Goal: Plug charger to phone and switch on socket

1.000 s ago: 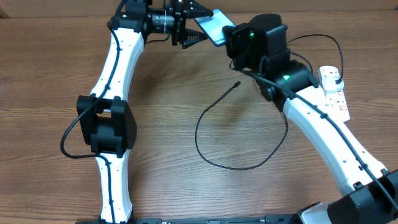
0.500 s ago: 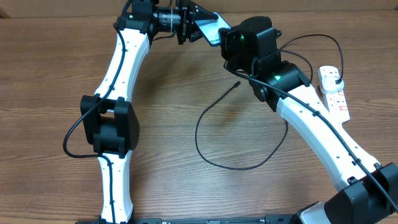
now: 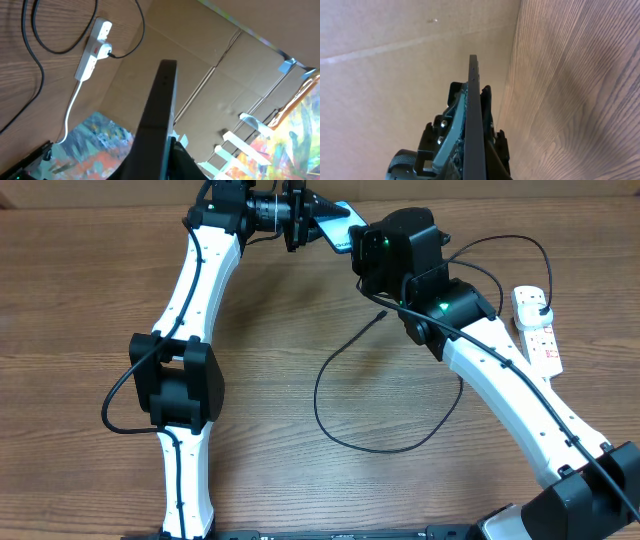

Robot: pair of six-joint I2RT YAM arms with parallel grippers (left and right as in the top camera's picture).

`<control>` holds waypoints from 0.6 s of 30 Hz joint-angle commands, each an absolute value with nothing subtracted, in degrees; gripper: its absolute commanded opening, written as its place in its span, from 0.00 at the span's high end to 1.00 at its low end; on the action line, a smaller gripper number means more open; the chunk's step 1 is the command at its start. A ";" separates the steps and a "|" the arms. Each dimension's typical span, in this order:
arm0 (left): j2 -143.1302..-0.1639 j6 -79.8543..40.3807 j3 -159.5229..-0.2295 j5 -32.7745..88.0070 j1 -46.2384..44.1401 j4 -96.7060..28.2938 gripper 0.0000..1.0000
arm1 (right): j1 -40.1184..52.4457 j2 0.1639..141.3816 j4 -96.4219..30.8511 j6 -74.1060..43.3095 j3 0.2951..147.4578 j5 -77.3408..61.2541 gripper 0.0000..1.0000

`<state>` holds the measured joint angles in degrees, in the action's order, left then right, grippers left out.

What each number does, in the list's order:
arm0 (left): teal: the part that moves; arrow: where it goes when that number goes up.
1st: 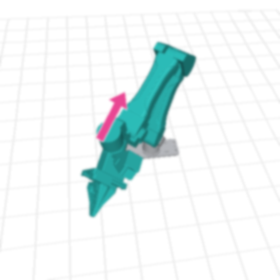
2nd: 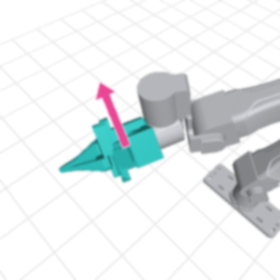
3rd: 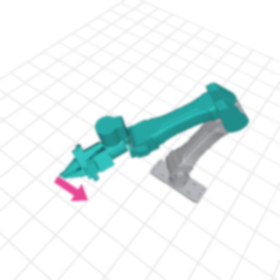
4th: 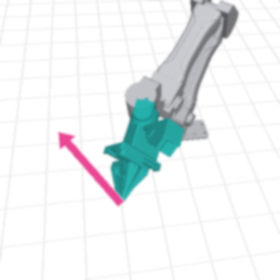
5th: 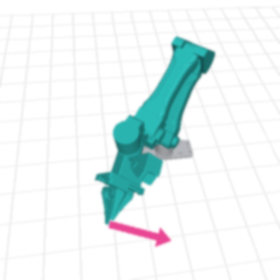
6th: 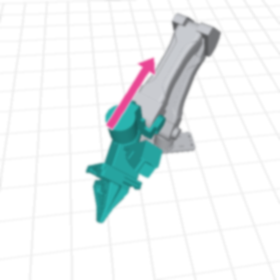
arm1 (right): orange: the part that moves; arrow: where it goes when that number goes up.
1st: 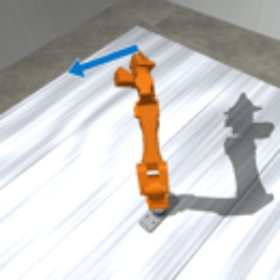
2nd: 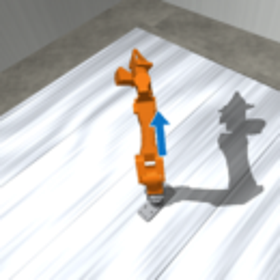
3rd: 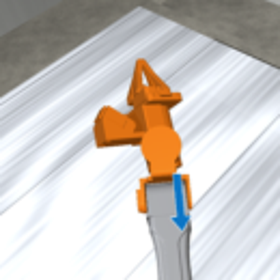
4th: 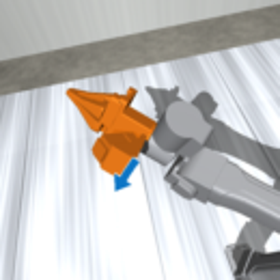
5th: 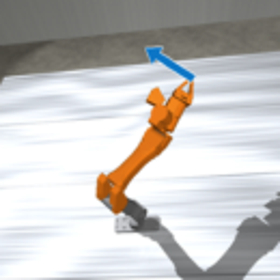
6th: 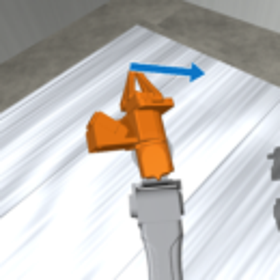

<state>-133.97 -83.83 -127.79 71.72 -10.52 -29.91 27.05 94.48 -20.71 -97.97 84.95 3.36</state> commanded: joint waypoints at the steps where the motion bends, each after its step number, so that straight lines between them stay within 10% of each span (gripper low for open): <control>1: -133.71 -84.07 -128.90 71.61 -10.96 -29.71 0.90 | 27.31 94.00 -20.43 -97.95 85.56 3.97 0.96; 11: -133.71 -76.82 -128.90 69.97 -10.79 -29.74 0.96 | 27.31 94.00 -20.43 -97.12 85.56 3.97 0.78; 18: -133.71 -49.08 -128.90 70.87 -7.38 -34.76 0.96 | 25.21 94.00 -21.54 -78.87 85.56 3.97 0.45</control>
<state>-133.95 -68.03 -128.01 70.78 -10.07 -32.08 27.03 94.54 -22.39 -91.05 84.93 2.26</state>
